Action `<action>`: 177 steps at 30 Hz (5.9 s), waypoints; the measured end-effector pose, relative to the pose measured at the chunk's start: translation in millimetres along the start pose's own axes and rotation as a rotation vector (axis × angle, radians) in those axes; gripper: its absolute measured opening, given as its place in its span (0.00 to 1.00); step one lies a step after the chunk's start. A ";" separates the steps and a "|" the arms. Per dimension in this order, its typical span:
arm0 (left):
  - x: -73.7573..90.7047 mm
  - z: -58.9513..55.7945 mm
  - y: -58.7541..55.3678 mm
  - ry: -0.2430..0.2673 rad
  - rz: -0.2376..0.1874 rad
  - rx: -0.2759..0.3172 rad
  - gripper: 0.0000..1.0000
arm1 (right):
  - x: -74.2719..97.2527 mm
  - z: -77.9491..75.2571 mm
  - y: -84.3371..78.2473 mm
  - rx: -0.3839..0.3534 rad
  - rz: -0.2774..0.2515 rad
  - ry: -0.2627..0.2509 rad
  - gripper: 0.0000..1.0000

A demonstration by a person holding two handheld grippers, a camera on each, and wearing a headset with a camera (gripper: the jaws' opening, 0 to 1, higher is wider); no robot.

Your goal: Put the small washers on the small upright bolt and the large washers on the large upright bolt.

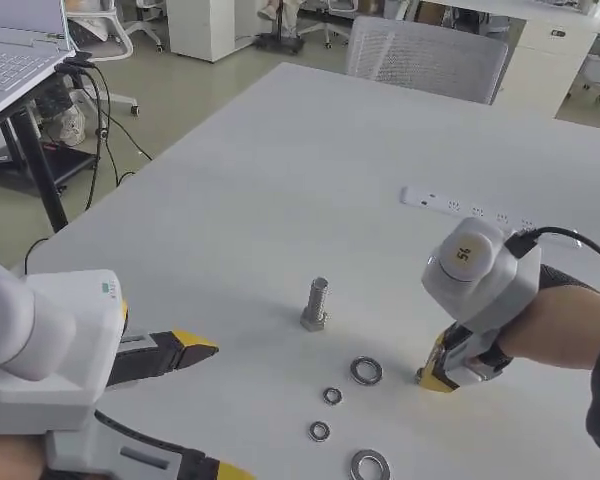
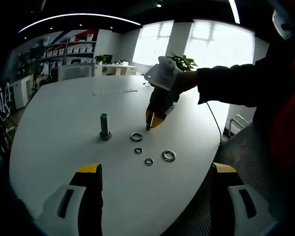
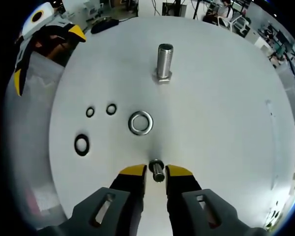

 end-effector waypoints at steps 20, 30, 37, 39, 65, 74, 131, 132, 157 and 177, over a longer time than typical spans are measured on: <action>1.7 0.5 0.9 0.002 -0.004 -0.006 0.91 | 9.7 4.8 -17.3 -0.038 -0.025 -0.012 0.28; 2.8 0.6 0.9 0.005 -0.009 -0.009 0.91 | 20.5 14.9 -25.7 -0.053 -0.046 -0.022 0.30; 3.3 0.7 1.9 0.004 -0.014 -0.011 0.91 | 24.5 31.3 -32.6 -0.055 -0.058 -0.020 0.31; 3.5 0.6 2.0 0.005 -0.014 -0.011 0.91 | 25.5 35.7 -34.7 -0.054 -0.056 -0.018 0.31; 3.6 -2.9 1.5 0.008 -0.022 -0.022 0.91 | 37.9 75.8 18.4 0.078 -0.106 -0.002 0.29; 4.7 -2.1 1.2 0.011 -0.029 -0.023 0.91 | 34.9 77.5 53.5 0.153 -0.103 -0.005 0.28; 6.3 -2.2 0.2 0.009 -0.044 -0.015 0.90 | -13.6 75.3 81.7 0.260 -0.016 -0.002 0.14; 6.2 -2.4 0.3 0.008 -0.043 -0.016 0.90 | -13.6 75.3 81.6 0.259 -0.017 -0.002 0.14; 5.2 -1.8 2.4 0.005 -0.043 -0.017 0.89 | -7.5 73.5 67.9 0.241 -0.002 -0.005 0.14; 5.6 -1.9 2.3 0.007 -0.043 -0.023 0.90 | 16.1 81.6 27.8 0.162 -0.037 -0.005 0.14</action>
Point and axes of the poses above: the centre of the closed fingertips' face, and the gripper's own axes: x roughly backward along the fingers, z roughly to its left, y roughly out of its top, the point moved 3 cm from there along x, roughly backward along the fingers, and after that the axes turned 15 degrees about z, right-handed, at the moved point
